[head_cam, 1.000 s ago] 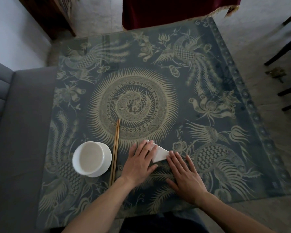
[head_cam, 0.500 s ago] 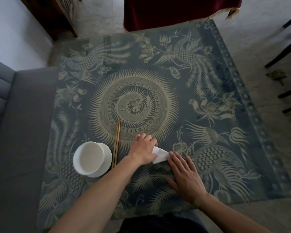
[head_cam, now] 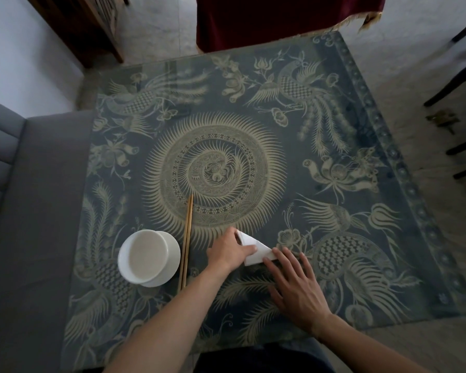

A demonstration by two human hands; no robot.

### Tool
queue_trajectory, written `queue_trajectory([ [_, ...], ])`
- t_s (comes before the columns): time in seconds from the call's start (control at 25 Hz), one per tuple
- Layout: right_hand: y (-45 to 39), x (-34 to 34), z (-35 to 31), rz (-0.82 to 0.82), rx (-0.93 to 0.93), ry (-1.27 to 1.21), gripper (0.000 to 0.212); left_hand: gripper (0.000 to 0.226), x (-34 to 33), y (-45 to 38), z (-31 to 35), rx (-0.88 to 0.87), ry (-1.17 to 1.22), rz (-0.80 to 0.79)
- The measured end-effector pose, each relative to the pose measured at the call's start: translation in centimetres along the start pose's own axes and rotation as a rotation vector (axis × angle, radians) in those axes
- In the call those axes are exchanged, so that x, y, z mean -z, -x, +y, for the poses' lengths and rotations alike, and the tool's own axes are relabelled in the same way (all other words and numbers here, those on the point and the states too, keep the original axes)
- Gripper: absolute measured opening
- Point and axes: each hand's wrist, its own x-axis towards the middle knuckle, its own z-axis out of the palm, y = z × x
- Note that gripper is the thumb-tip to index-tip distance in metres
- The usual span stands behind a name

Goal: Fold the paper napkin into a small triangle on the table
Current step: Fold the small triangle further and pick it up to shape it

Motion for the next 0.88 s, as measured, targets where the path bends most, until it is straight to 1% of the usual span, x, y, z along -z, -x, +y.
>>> queue_trajectory([
  [0.08,0.1,0.0,0.1,0.013,0.005,0.001,0.057,0.039,0.0,0.0,0.3,0.047,0.075,-0.010],
  [0.16,0.3,-0.1,0.2,0.024,0.008,-0.004,0.055,0.033,0.0,0.2,0.5,0.029,0.107,0.005],
  [0.24,0.3,-0.2,0.2,0.027,0.010,-0.005,0.054,0.034,0.1,0.7,0.4,-0.019,0.127,0.016],
  [0.28,0.3,-0.2,0.2,0.028,0.010,-0.004,0.054,0.036,0.1,1.0,0.3,-0.032,0.181,0.010],
  [0.36,0.3,-0.3,0.2,0.026,0.012,-0.002,0.053,0.039,0.0,1.3,-0.1,-0.013,0.410,-0.015],
  [0.48,0.3,-0.2,0.1,0.019,0.011,-0.003,0.053,0.048,0.0,1.8,-0.8,0.003,0.768,-0.002],
  [0.6,0.3,0.0,0.1,0.014,0.006,-0.007,0.053,0.057,-0.2,1.9,-0.9,-0.053,0.960,-0.016],
  [0.72,0.3,0.2,0.1,0.010,0.005,-0.011,0.053,0.062,-0.4,1.6,-0.7,-0.040,0.968,0.000],
  [0.8,0.3,0.3,0.0,0.009,0.004,-0.014,0.053,0.062,-0.2,1.3,-0.7,-0.057,0.838,0.012],
  [0.88,0.3,0.3,0.0,0.008,0.006,-0.018,0.054,0.059,0.0,1.0,-0.9,-0.104,0.632,0.007],
])
